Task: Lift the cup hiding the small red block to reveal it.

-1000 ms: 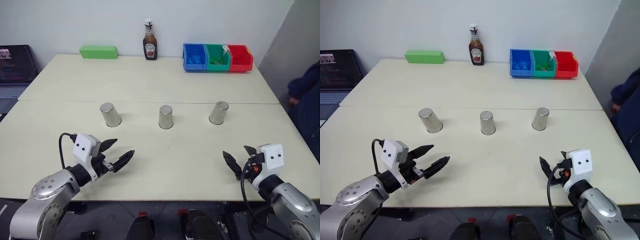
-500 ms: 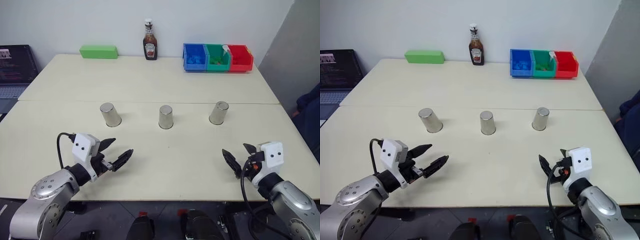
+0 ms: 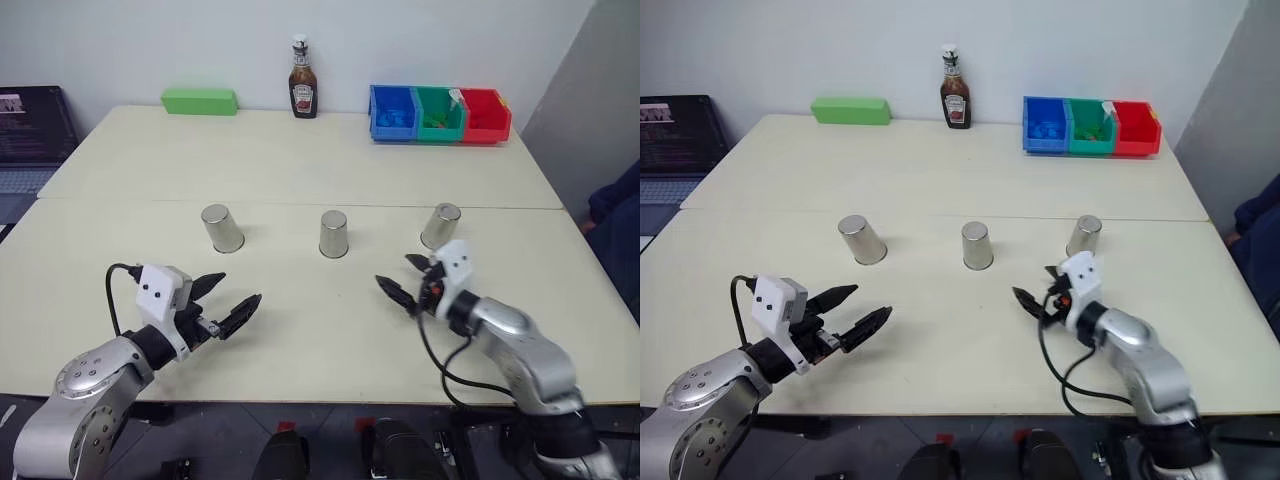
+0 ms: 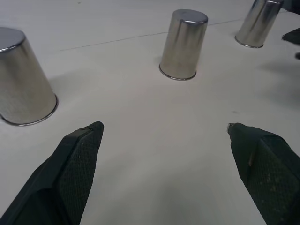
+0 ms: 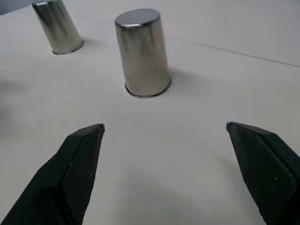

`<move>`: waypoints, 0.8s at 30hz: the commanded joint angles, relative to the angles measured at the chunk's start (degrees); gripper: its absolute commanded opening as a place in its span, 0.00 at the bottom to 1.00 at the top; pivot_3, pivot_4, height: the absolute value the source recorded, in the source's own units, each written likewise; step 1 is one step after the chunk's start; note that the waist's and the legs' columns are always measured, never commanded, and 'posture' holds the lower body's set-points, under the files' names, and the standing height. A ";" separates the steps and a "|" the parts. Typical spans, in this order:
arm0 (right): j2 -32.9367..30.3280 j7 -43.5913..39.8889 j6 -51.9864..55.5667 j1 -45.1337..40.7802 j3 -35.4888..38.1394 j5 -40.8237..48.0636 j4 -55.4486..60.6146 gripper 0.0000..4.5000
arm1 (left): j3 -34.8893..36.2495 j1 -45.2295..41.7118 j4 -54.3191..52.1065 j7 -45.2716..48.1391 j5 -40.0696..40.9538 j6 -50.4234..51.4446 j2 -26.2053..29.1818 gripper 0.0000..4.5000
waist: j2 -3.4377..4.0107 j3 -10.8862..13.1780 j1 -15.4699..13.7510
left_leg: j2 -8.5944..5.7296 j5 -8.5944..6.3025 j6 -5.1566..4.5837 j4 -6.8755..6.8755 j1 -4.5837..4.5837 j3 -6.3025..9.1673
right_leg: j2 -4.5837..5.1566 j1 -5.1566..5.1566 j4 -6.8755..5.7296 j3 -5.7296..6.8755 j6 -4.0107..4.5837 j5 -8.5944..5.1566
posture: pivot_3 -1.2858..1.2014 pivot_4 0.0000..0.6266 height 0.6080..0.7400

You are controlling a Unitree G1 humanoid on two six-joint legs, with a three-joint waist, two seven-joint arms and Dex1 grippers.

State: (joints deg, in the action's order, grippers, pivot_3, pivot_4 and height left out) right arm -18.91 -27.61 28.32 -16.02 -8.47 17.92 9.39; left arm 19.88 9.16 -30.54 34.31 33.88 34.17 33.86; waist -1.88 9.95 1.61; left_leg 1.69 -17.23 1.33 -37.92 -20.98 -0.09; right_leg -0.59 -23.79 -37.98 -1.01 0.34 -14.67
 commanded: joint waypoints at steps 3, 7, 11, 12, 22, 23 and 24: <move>6.81 0.55 -12.70 -10.15 -1.98 -6.52 -20.61 0.99 | 0.38 0.53 -3.59 -0.66 1.11 -1.61 -1.30 1.00 | -0.08 -0.01 0.16 | -0.01 0.00 0.00 -0.04 0.01 -0.06 | 0.05 -0.01 -0.02 -0.03 0.17 0.15 | 0.52 0.24 1.00; 9.70 0.40 -17.76 -15.46 -1.18 -7.74 -28.60 0.99 | 0.58 0.89 -4.25 -0.19 1.70 -2.19 -1.47 1.00 | -0.05 0.01 0.09 | -0.01 0.00 0.00 -0.05 0.04 -0.04 | 0.07 0.01 -0.04 0.00 0.21 0.18 | 0.52 0.24 1.00; 13.22 0.27 -21.35 -20.23 -1.07 -8.70 -35.12 0.99 | 0.13 1.16 -4.20 -0.44 1.61 -2.55 -1.57 1.00 | -0.06 0.01 0.19 | 0.00 0.00 0.01 -0.05 0.05 -0.04 | 0.07 0.01 -0.08 0.00 0.22 0.18 | 0.52 0.24 1.00; 13.89 0.28 -22.11 -21.09 -0.95 -8.87 -36.41 0.99 | 0.06 1.09 -4.14 -0.45 1.61 -2.60 -1.55 1.00 | -0.06 0.01 0.20 | 0.02 0.00 0.00 -0.05 0.06 -0.03 | 0.06 0.01 -0.10 0.01 0.22 0.18 | 0.52 0.24 1.00; 17.93 -0.75 -28.05 -27.71 -0.13 -10.65 -47.30 0.99 | -0.32 0.59 -3.61 -0.44 1.50 -3.03 -1.27 1.00 | -0.04 0.01 0.15 | -0.01 0.00 0.01 -0.05 0.05 -0.02 | 0.14 0.01 -0.12 0.03 0.24 0.19 | 0.52 0.24 1.00; 18.09 -0.44 -28.71 -28.58 0.06 -10.85 -48.65 0.99 | -0.29 0.65 -3.60 -0.42 1.49 -3.04 -1.24 1.00 | -0.04 0.01 0.18 | -0.01 0.00 0.01 -0.05 0.05 -0.03 | 0.14 0.01 -0.12 0.03 0.24 0.19 | 0.52 0.24 1.00; 18.34 0.29 -29.66 -29.92 0.37 -11.16 -50.62 0.99 | -0.29 0.72 -3.63 -0.40 1.46 -3.05 -1.23 1.00 | -0.04 0.02 0.22 | -0.01 0.00 0.01 -0.04 0.06 -0.03 | 0.15 0.01 -0.12 0.03 0.24 0.19 | 0.52 0.24 1.00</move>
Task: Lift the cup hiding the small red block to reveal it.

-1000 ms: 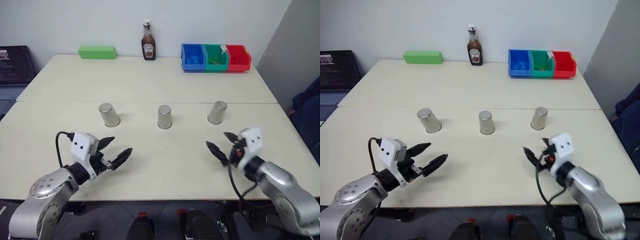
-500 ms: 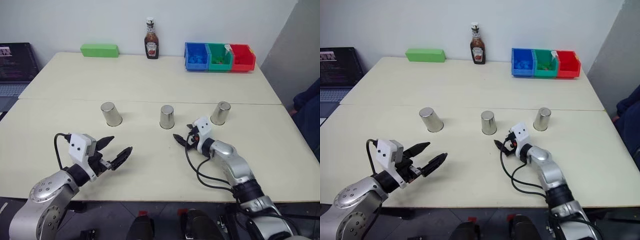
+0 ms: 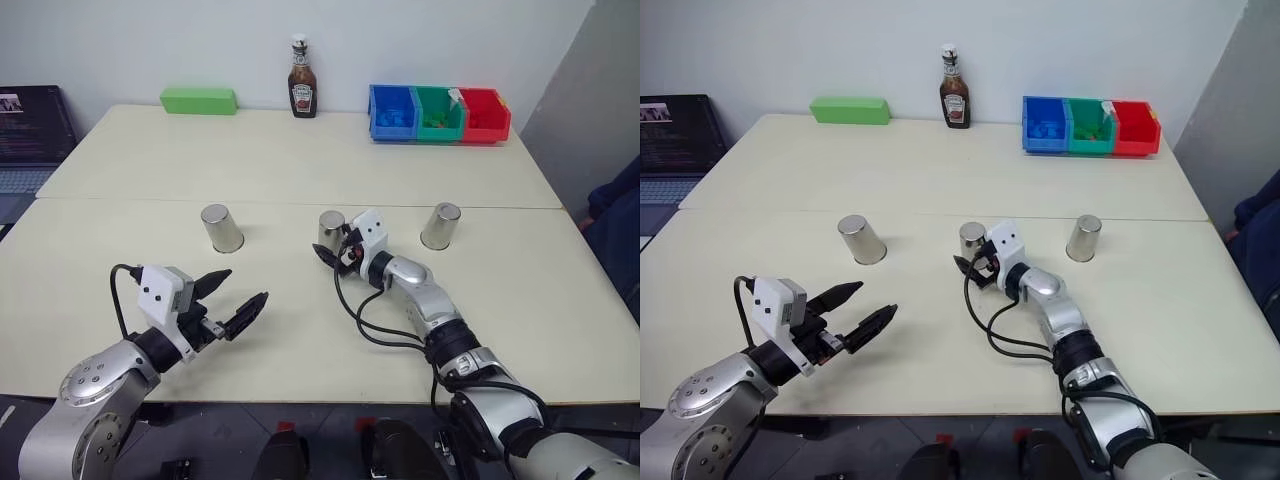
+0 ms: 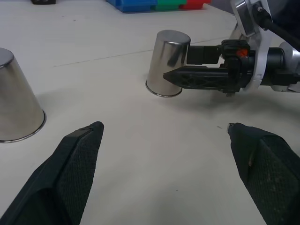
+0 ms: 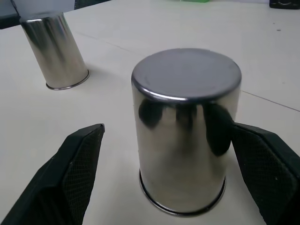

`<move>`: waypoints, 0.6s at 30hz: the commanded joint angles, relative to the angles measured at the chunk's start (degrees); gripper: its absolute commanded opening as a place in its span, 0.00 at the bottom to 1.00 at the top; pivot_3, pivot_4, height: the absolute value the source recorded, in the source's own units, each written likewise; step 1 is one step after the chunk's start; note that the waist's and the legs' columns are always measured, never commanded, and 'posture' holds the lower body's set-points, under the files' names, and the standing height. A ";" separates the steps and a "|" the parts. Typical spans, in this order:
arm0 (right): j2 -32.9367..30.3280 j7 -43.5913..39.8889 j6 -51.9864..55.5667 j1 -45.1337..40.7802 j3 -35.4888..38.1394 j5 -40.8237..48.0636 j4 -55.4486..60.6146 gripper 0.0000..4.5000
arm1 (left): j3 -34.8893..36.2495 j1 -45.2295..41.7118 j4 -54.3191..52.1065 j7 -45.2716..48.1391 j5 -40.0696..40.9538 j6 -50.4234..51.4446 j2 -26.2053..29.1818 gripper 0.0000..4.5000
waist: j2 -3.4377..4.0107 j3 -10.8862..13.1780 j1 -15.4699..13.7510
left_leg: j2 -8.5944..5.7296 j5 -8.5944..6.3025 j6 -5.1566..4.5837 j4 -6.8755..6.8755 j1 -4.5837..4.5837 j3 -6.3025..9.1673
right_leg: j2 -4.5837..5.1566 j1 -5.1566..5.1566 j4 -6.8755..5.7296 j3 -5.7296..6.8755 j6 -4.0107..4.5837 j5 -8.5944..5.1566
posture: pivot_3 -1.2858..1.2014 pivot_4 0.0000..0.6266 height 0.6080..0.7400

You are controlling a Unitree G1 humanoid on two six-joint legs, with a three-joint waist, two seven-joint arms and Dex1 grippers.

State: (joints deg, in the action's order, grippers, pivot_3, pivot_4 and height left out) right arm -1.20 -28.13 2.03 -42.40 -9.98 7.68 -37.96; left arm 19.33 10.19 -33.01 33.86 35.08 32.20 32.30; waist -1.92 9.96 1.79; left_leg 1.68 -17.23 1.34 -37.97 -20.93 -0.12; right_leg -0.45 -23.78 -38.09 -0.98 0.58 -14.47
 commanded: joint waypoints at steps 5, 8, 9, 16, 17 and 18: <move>1.71 2.00 -6.45 -7.16 3.20 -1.79 -9.51 0.99 | 0.06 -0.68 -1.01 -0.13 0.12 -1.13 0.34 1.00 | 0.02 0.01 0.07 | 0.01 0.00 0.00 0.00 0.01 0.01 | -0.01 -0.01 -0.05 0.02 0.01 0.01 | 0.52 0.24 1.00; 2.47 1.07 -7.27 -7.39 3.84 -1.47 -10.57 0.95 | 0.11 -0.57 -1.00 -0.03 0.07 -1.23 0.37 1.00 | 0.01 0.01 0.06 | 0.01 0.00 0.00 0.01 0.01 0.02 | -0.01 -0.01 -0.03 0.02 0.02 0.01 | 0.52 0.24 1.00; 2.75 0.81 -7.48 -7.33 4.04 -1.31 -10.62 0.90 | 0.07 -0.53 -1.01 0.00 -0.01 -1.31 0.36 1.00 | 0.02 0.01 0.06 | 0.01 0.00 0.00 0.02 0.01 0.01 | 0.00 -0.01 -0.04 0.01 0.02 0.01 | 0.52 0.24 1.00; 3.97 0.78 -8.15 -6.89 5.33 -1.13 -9.68 0.59 | -0.14 -0.57 -0.87 -0.06 -0.42 -1.62 0.28 1.00 | 0.02 0.01 0.06 | 0.01 0.00 0.00 0.01 0.00 0.02 | 0.02 -0.01 -0.04 0.03 0.02 0.01 | 0.52 0.24 1.00; 4.03 0.88 -8.20 -6.79 5.60 -1.07 -9.24 0.59 | -0.20 -0.63 -0.79 -0.05 -0.46 -1.62 0.28 1.00 | 0.02 0.01 0.06 | 0.01 0.00 0.00 0.01 0.00 0.02 | 0.02 -0.01 -0.04 0.03 0.03 0.02 | 0.52 0.24 1.00; 3.93 0.97 -8.28 -6.64 5.70 -1.17 -8.61 0.59 | -0.24 -0.65 -0.73 0.00 -0.48 -1.61 0.29 1.00 | 0.03 0.01 0.06 | 0.01 0.00 0.00 0.01 0.00 0.02 | 0.02 -0.01 -0.04 0.03 0.03 0.02 | 0.52 0.24 1.00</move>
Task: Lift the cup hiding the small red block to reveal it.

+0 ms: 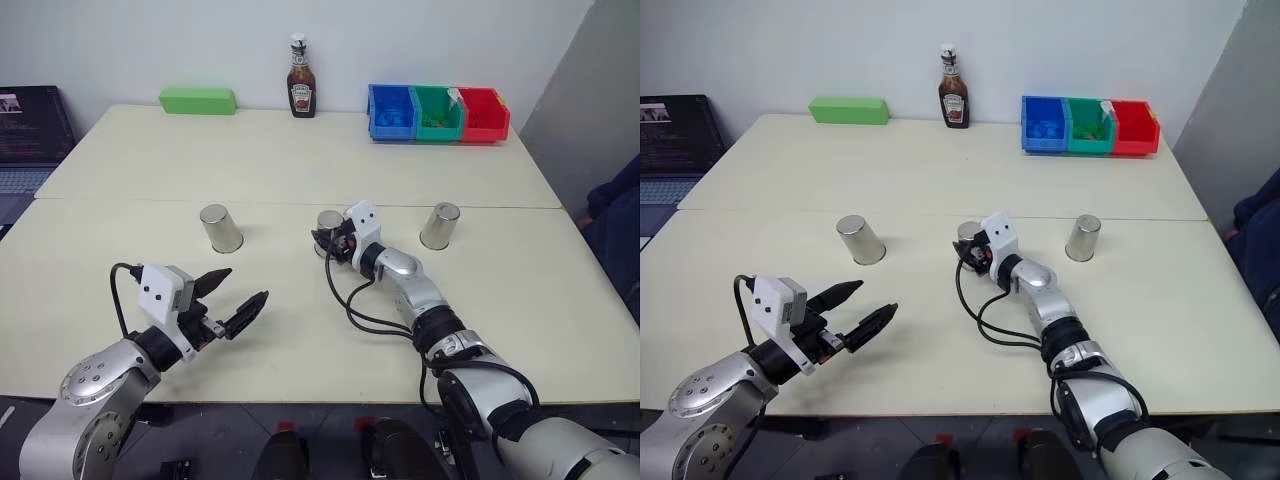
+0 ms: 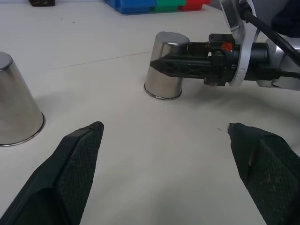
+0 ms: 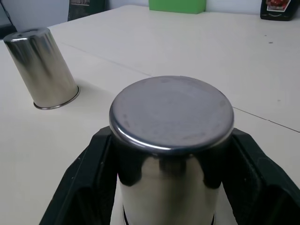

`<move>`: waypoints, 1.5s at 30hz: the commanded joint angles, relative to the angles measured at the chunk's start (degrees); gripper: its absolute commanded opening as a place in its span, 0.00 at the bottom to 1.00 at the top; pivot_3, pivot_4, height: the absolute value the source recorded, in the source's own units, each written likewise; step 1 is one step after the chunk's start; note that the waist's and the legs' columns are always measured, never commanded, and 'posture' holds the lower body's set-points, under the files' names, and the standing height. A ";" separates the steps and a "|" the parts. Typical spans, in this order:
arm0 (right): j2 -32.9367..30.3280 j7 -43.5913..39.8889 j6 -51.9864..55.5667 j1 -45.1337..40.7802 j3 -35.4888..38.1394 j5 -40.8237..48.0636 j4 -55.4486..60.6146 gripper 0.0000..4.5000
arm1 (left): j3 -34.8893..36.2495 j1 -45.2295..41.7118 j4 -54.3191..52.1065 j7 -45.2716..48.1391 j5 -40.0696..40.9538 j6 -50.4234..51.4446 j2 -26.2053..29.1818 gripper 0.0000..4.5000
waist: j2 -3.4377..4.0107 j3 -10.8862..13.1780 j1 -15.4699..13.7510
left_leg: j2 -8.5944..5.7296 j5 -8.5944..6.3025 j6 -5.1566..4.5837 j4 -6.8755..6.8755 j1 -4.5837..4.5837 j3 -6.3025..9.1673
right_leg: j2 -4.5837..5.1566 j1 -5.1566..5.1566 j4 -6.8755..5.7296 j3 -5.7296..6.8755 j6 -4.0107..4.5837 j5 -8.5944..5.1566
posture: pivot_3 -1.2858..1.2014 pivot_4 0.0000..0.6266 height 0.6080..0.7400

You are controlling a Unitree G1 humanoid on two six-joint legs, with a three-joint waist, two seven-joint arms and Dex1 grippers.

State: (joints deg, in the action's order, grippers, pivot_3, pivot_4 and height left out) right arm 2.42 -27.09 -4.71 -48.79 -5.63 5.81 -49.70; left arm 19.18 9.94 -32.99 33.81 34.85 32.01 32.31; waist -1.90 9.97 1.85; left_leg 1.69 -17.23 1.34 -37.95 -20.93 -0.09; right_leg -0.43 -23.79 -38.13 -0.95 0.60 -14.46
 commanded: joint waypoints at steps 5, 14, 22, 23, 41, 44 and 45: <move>-2.07 0.73 4.79 2.04 1.34 1.14 17.19 0.59 | -0.20 -0.16 -0.92 0.10 -0.12 -1.27 0.29 1.00 | 0.04 0.03 -0.05 | 0.00 0.00 0.00 0.01 0.00 0.01 | 0.00 0.00 0.01 0.01 0.00 0.00 | 0.52 0.24 1.00; -12.38 2.33 33.53 14.45 3.85 7.18 57.76 0.59 | -0.12 0.67 -1.01 -0.13 -0.13 -1.65 0.14 1.00 | 0.03 0.01 -0.35 | -0.05 -0.01 0.00 0.03 -0.08 0.12 | 0.08 0.00 0.05 0.12 -0.01 0.00 | 0.52 0.24 1.00; -11.99 4.27 28.84 25.53 1.90 4.69 54.07 0.59 | -1.07 -0.97 0.32 0.93 -0.45 -1.74 0.90 1.00 | 0.07 0.04 0.19 | 0.00 -0.01 0.00 0.00 0.03 -0.05 | -0.05 0.00 0.02 -0.03 -0.27 -0.16 | 0.52 0.24 1.00; -11.49 4.50 26.78 25.87 1.71 4.06 52.07 0.59 | -1.09 -1.33 0.30 0.92 -0.38 -1.53 0.99 1.00 | 0.07 0.04 0.20 | 0.01 0.00 0.00 0.00 0.04 -0.04 | -0.08 0.00 0.00 -0.03 -0.29 -0.16 | 0.52 0.24 1.00; -17.05 0.15 23.29 34.11 1.34 2.64 57.09 0.99 | -0.79 -1.00 -0.30 1.11 -0.08 -1.11 2.13 1.00 | 0.07 0.04 -0.24 | -0.01 0.00 0.01 0.00 0.00 0.00 | -0.06 0.01 0.05 -0.04 -0.27 -0.15 | 0.52 0.24 1.00; -22.27 -2.45 28.36 40.17 3.59 5.72 67.02 0.99 | -0.82 0.12 -1.07 0.92 -0.56 -0.92 2.50 1.00 | 0.06 0.04 -0.37 | -0.04 0.00 0.01 0.01 -0.02 0.01 | -0.03 0.03 0.10 -0.02 -0.30 -0.17 | 0.52 0.24 1.00; -24.06 -3.33 30.62 41.83 4.91 7.31 70.70 0.99 | -0.69 0.48 -1.13 0.83 -0.91 -0.85 2.85 1.00 | 0.06 0.04 -0.35 | -0.04 0.00 0.01 0.00 -0.01 0.00 | -0.03 0.03 0.09 -0.03 -0.30 -0.17 | 0.52 0.24 1.00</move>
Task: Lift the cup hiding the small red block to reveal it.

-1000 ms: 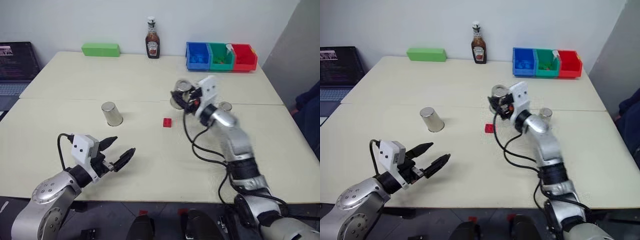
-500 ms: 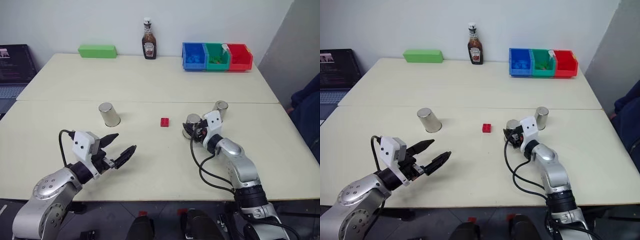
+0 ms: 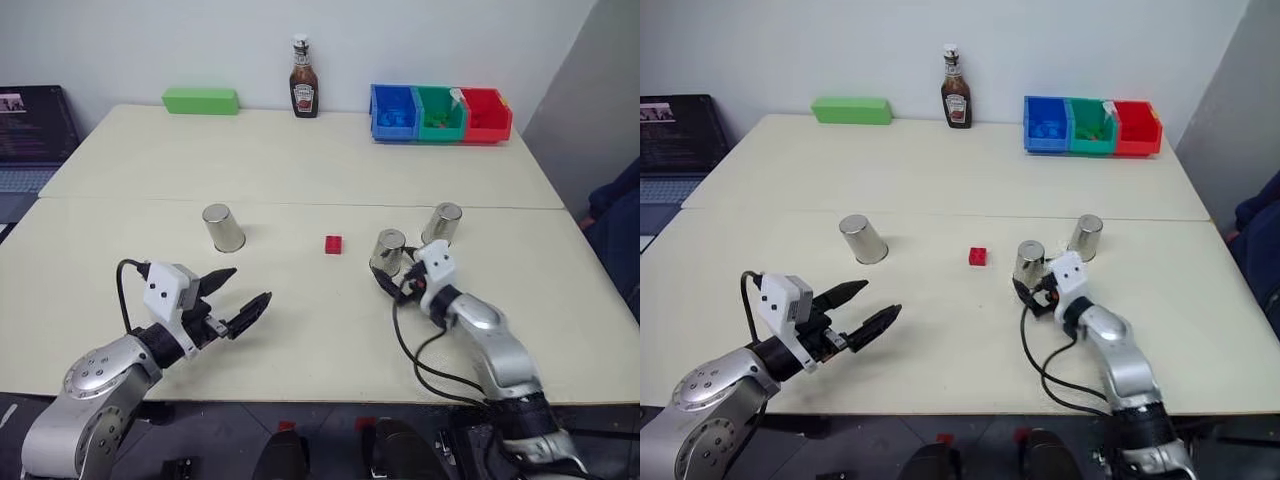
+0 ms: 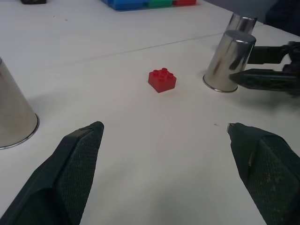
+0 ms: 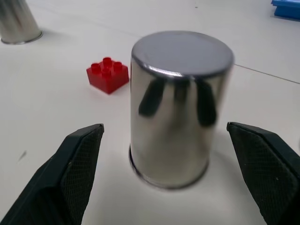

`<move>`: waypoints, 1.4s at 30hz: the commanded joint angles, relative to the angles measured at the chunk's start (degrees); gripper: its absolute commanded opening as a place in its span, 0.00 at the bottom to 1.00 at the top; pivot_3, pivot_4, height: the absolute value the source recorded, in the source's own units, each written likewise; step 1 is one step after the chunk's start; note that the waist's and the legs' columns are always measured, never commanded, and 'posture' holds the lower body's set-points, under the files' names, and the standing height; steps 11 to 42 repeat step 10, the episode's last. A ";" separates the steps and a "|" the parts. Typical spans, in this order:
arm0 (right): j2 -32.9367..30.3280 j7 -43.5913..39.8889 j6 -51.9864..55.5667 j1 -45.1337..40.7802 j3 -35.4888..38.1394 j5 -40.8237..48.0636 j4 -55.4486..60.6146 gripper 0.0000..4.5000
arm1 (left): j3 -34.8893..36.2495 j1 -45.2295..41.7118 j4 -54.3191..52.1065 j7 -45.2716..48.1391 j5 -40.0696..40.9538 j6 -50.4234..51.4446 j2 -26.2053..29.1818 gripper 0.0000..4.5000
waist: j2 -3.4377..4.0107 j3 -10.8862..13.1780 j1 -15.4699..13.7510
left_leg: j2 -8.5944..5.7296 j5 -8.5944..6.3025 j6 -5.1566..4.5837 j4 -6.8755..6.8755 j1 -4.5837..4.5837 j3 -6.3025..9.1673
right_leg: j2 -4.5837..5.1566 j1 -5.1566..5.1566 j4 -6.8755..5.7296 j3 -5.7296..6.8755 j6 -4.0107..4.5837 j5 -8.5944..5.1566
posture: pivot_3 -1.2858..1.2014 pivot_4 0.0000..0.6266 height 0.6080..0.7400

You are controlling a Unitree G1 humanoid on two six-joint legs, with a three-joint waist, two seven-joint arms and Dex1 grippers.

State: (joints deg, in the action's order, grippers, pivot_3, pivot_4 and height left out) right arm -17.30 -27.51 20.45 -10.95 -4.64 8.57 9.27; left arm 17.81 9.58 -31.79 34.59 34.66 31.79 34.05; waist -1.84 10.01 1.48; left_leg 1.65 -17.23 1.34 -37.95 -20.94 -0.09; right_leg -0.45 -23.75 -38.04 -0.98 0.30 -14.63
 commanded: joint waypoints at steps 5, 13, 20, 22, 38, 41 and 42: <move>-10.92 -5.87 19.07 10.15 9.65 16.71 28.09 0.99 | 1.84 1.34 -1.01 0.03 -1.23 -1.02 1.85 1.00 | 0.00 0.01 0.29 | 0.02 0.00 0.00 -0.01 0.06 0.01 | -0.02 0.03 -0.04 0.02 -0.03 -0.01 | 0.52 0.24 1.00; -12.52 -3.86 24.05 10.95 12.48 21.12 32.02 0.99 | 1.75 1.19 -0.82 -0.49 -1.23 -0.29 1.91 1.00 | 0.00 0.01 0.31 | 0.13 0.01 0.01 -0.03 0.17 0.07 | -0.18 0.11 -0.06 0.05 -0.05 -0.01 | 0.52 0.24 1.00; -12.52 -3.86 24.05 10.95 12.48 21.12 32.02 0.99 | 1.75 1.19 -0.82 -0.49 -1.23 -0.29 1.91 1.00 | 0.00 0.01 0.31 | 0.13 0.01 0.01 -0.03 0.17 0.07 | -0.18 0.11 -0.06 0.05 -0.05 -0.01 | 0.52 0.24 1.00; -12.52 -3.86 24.05 10.95 12.48 21.12 32.02 0.99 | 1.75 1.19 -0.82 -0.49 -1.23 -0.29 1.91 1.00 | 0.00 0.01 0.31 | 0.13 0.01 0.01 -0.03 0.17 0.07 | -0.18 0.11 -0.06 0.05 -0.05 -0.01 | 0.52 0.24 1.00; -12.52 -3.86 24.05 10.95 12.48 21.12 32.02 0.99 | 1.75 1.19 -0.82 -0.49 -1.23 -0.29 1.91 1.00 | 0.00 0.01 0.31 | 0.13 0.01 0.01 -0.03 0.17 0.07 | -0.18 0.11 -0.06 0.05 -0.05 -0.01 | 0.52 0.24 1.00; -12.52 -3.86 24.05 10.95 12.48 21.12 32.02 0.99 | 1.75 1.19 -0.82 -0.49 -1.23 -0.29 1.91 1.00 | 0.00 0.01 0.31 | 0.13 0.01 0.01 -0.03 0.17 0.07 | -0.18 0.11 -0.06 0.05 -0.05 -0.01 | 0.52 0.24 1.00; -12.52 -3.86 24.05 10.95 12.48 21.12 32.02 0.99 | 1.75 1.19 -0.82 -0.49 -1.23 -0.29 1.91 1.00 | 0.00 0.01 0.31 | 0.13 0.01 0.01 -0.03 0.17 0.07 | -0.18 0.11 -0.06 0.05 -0.05 -0.01 | 0.52 0.24 1.00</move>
